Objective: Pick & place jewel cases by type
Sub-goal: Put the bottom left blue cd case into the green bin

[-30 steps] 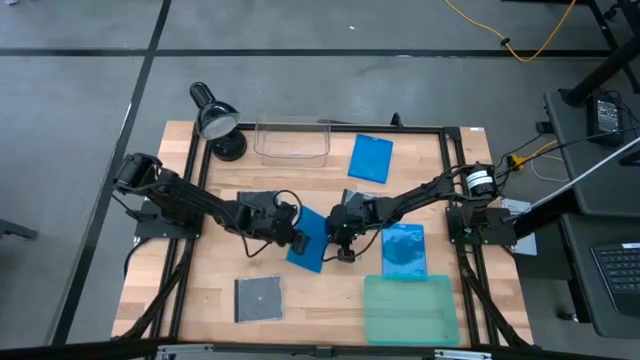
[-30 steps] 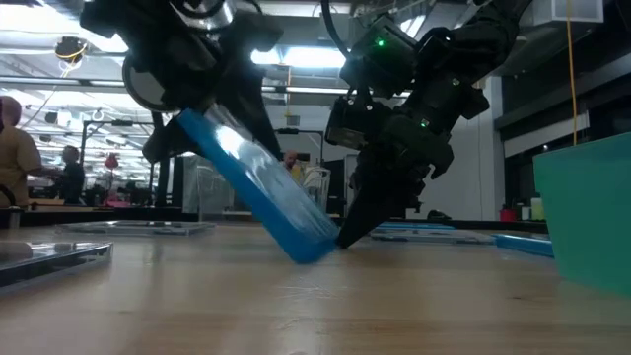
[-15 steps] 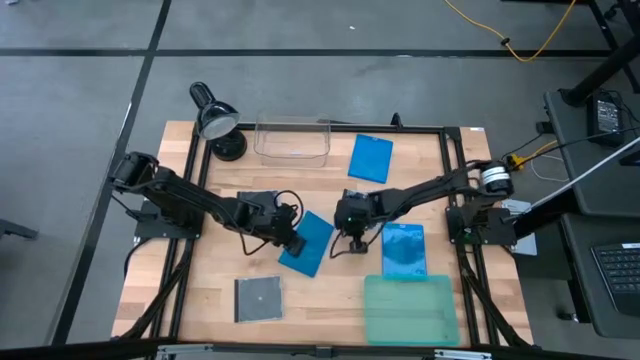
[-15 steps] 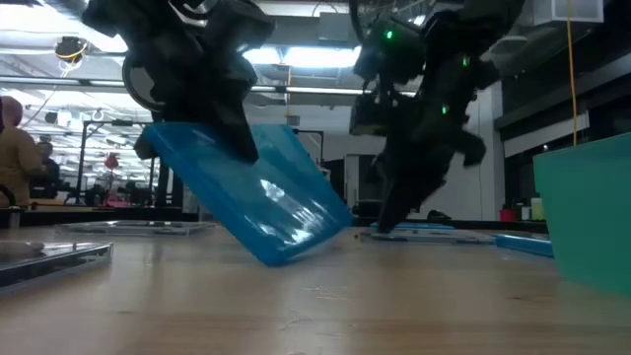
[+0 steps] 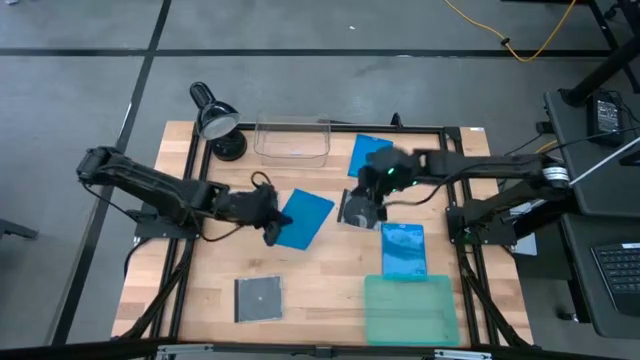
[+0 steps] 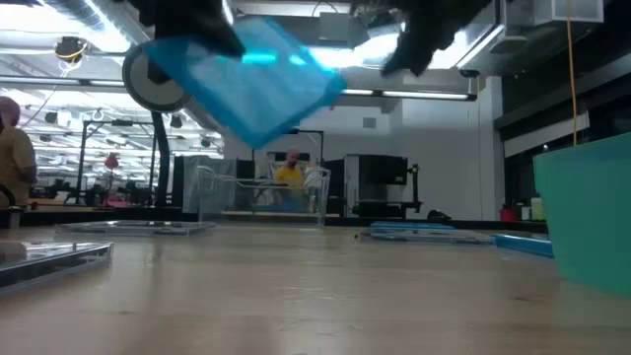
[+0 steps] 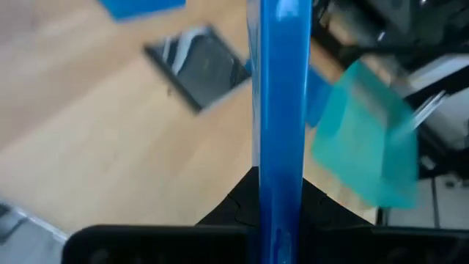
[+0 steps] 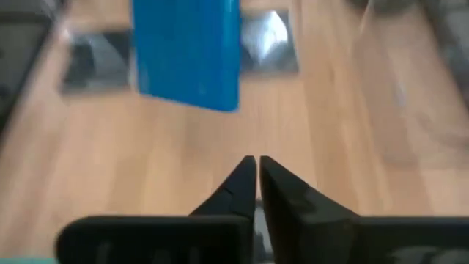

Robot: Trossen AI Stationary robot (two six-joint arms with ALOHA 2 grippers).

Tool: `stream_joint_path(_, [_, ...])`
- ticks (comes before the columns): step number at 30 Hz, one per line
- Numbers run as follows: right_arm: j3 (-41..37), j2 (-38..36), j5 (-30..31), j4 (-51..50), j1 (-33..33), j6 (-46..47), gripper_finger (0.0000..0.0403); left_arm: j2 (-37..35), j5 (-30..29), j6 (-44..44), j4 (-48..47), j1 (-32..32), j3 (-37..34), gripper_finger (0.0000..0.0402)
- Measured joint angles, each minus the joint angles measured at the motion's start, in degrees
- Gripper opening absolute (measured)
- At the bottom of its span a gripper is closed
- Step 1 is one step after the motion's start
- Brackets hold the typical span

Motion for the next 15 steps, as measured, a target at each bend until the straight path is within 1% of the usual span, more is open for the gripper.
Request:
stream_joint_path(3, [3.82,-1.61,-3.32,-0.85,-1.24,0.04,0.0061,-2.59,-1.64,2.02,-0.07,0.02,0.00,0.0016])
stream_joint_path(6, [8.73,-1.33,-7.43,-2.43,-2.33,0.22,0.0108,-3.96,-1.64,4.49,-0.06,0.02,0.02,0.0016])
stream_joint_path(9, [13.25,0.74,-11.94,-2.72,-3.37,2.84,0.0159,-4.25,-0.70,6.09,-0.05,0.02,0.02,0.0016])
stream_joint_path(12, [17.75,3.97,-15.39,-5.59,-4.20,3.22,0.0206,-4.25,0.13,6.64,0.19,0.02,0.02,0.0016])
stream_joint_path(15, [21.53,7.73,-15.96,-9.42,-4.44,2.38,0.0238,-4.25,0.14,6.65,0.37,0.02,0.02,0.0016])
